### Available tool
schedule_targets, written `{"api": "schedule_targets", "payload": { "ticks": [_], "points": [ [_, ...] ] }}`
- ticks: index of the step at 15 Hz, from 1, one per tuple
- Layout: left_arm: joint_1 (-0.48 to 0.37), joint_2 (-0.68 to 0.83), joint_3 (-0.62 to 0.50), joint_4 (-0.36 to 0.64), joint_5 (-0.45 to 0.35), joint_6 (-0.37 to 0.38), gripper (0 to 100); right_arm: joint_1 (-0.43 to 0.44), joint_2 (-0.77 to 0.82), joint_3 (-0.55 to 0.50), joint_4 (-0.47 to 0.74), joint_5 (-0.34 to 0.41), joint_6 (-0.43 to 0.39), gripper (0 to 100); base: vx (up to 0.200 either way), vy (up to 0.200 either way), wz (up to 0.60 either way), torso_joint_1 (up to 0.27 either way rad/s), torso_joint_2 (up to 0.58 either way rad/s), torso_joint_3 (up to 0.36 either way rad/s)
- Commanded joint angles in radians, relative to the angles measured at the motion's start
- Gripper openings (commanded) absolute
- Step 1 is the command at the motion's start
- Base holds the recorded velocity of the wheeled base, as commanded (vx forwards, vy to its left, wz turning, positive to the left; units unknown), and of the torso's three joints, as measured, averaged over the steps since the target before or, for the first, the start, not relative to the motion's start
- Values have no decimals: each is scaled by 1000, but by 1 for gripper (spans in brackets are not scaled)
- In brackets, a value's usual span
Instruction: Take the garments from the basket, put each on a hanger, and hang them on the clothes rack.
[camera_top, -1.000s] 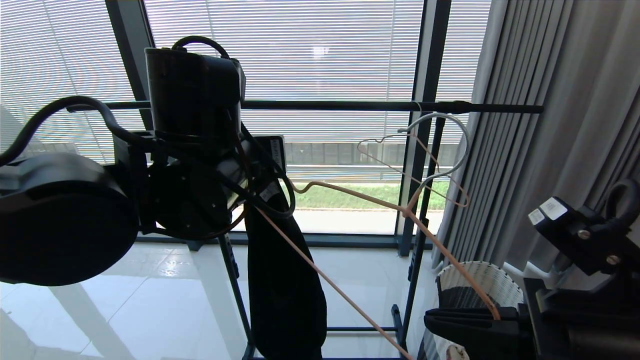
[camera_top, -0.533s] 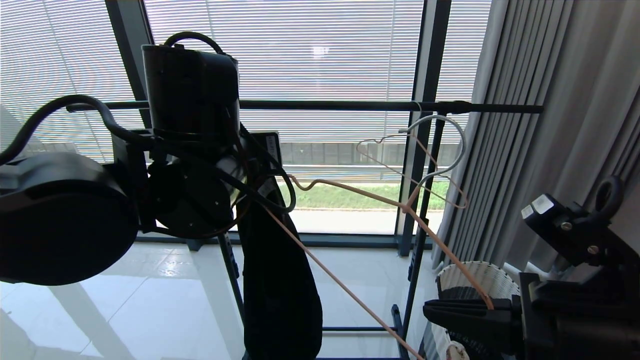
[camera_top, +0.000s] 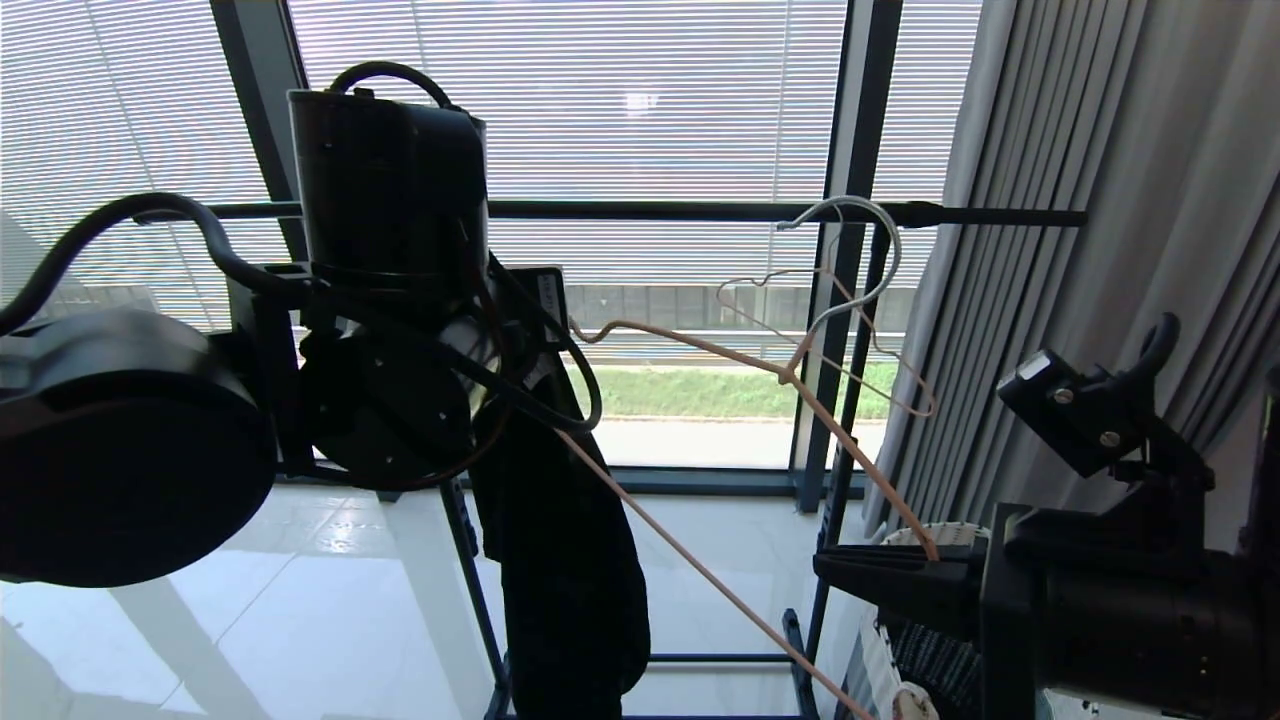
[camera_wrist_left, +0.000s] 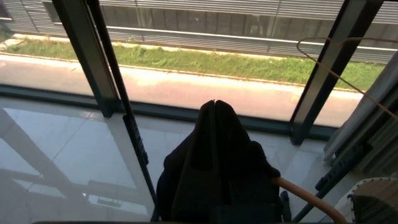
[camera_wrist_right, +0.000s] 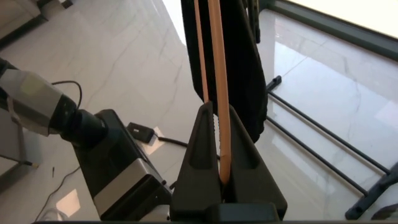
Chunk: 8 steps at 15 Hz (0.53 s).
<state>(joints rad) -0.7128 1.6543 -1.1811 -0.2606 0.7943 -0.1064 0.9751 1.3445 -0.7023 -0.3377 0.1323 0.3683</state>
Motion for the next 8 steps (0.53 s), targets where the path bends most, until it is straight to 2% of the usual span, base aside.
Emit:
{"api": "schedule_targets", "payload": {
  "ticks": [1, 8],
  "points": [
    [-40, -2, 1, 0, -3, 1, 0, 2, 36, -29, 0, 4, 0, 0, 0, 0, 0, 0, 0, 0],
    [-182, -28, 1, 0, -12, 1, 0, -3, 84, -57, -1, 3, 0, 0, 0, 0, 0, 0, 0, 0]
  ]
}}
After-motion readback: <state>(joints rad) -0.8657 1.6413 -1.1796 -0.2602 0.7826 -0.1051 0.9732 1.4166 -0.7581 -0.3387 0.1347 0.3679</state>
